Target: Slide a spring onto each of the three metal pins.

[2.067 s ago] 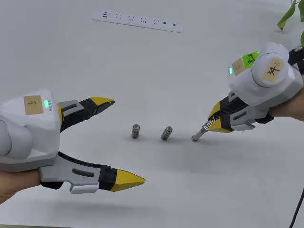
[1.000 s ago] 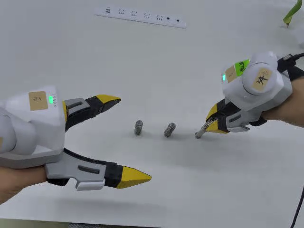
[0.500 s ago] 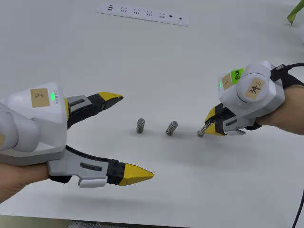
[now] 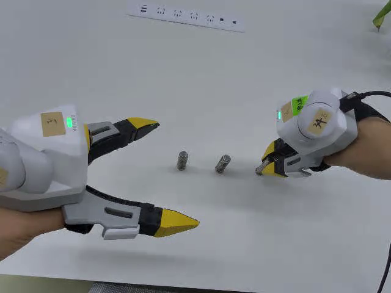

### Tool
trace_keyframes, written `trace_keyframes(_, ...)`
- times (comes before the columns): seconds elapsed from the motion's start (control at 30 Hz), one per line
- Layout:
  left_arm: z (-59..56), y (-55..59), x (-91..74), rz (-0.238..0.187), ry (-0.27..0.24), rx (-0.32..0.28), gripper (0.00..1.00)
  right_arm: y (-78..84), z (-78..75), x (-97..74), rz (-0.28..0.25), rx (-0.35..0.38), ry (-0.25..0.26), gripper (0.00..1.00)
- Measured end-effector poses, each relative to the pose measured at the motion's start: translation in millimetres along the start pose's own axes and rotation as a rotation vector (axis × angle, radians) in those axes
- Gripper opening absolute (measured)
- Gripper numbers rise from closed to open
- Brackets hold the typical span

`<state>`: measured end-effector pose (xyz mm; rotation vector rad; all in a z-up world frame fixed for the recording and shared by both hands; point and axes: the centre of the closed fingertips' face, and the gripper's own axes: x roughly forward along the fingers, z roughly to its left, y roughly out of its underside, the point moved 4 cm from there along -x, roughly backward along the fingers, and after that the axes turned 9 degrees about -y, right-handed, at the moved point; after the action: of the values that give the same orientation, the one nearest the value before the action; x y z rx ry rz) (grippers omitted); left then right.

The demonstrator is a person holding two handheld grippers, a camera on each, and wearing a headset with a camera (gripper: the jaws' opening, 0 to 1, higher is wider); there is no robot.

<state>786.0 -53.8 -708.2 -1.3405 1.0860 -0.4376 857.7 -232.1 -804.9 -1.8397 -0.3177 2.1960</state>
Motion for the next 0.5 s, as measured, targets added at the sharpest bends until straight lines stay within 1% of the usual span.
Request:
trace_keyframes(0.4,-0.7,-1.5,-0.2,0.000,-0.001,0.001,0.97,2.5,-0.7,3.7,0.005,0.006,-0.001,0.13)
trace_keyframes(0.5,0.1,-1.4,-0.6,0.000,-0.001,0.003,0.97,3.2,-0.5,4.9,-0.005,0.015,0.002,0.16)
